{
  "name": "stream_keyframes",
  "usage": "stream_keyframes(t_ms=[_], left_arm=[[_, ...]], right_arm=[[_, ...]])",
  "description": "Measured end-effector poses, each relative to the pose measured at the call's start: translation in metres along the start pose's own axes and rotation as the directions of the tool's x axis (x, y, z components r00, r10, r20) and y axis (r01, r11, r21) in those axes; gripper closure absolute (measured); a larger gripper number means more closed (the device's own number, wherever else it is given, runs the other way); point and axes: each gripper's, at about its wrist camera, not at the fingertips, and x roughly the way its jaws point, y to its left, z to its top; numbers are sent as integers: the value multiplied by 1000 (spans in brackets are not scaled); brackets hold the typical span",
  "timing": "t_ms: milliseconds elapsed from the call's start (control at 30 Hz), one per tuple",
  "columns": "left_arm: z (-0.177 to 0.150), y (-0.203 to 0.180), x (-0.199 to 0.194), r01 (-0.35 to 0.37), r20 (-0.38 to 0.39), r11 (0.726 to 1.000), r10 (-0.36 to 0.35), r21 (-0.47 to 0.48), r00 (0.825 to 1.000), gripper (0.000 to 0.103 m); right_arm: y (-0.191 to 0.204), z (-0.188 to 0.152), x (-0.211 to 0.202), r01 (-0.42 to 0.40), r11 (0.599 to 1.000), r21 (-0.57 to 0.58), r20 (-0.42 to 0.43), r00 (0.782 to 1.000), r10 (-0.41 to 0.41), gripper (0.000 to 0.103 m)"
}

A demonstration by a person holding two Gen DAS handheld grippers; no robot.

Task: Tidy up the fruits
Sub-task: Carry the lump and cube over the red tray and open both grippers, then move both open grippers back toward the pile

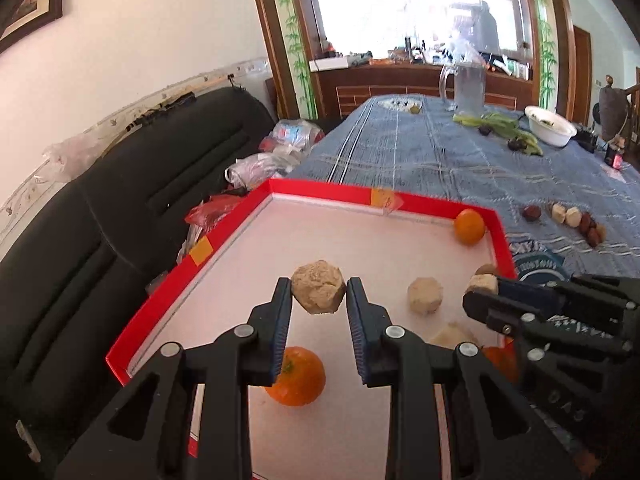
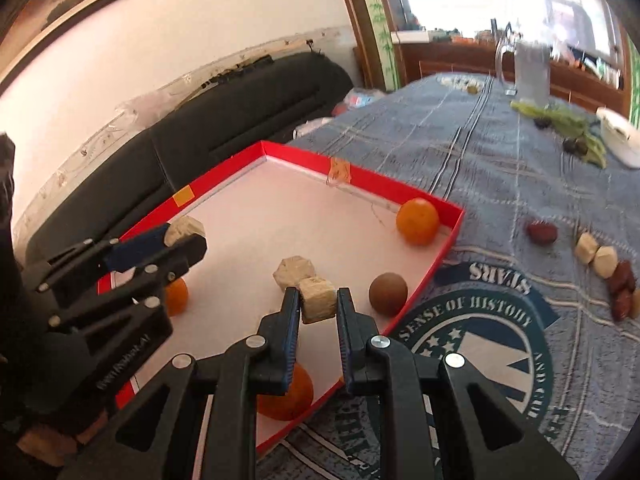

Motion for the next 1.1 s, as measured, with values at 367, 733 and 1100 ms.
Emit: stream_keyframes(t_ms=[367,733,1100], left_arm=[[-2,-14,10,-52,-43,998,54,41,998,58],[31,-40,-45,-116,145,989,102,90,984,20],[89,-102,-112,-68,350,987,14,143,937,2]], right_arm=[[-7,1,-10,-27,999,29,24,999,27,74],[-61,8,-68,-44,977,211,210,978,-1,74],[-129,2,-179,50,944,327,383,906,-180,62]])
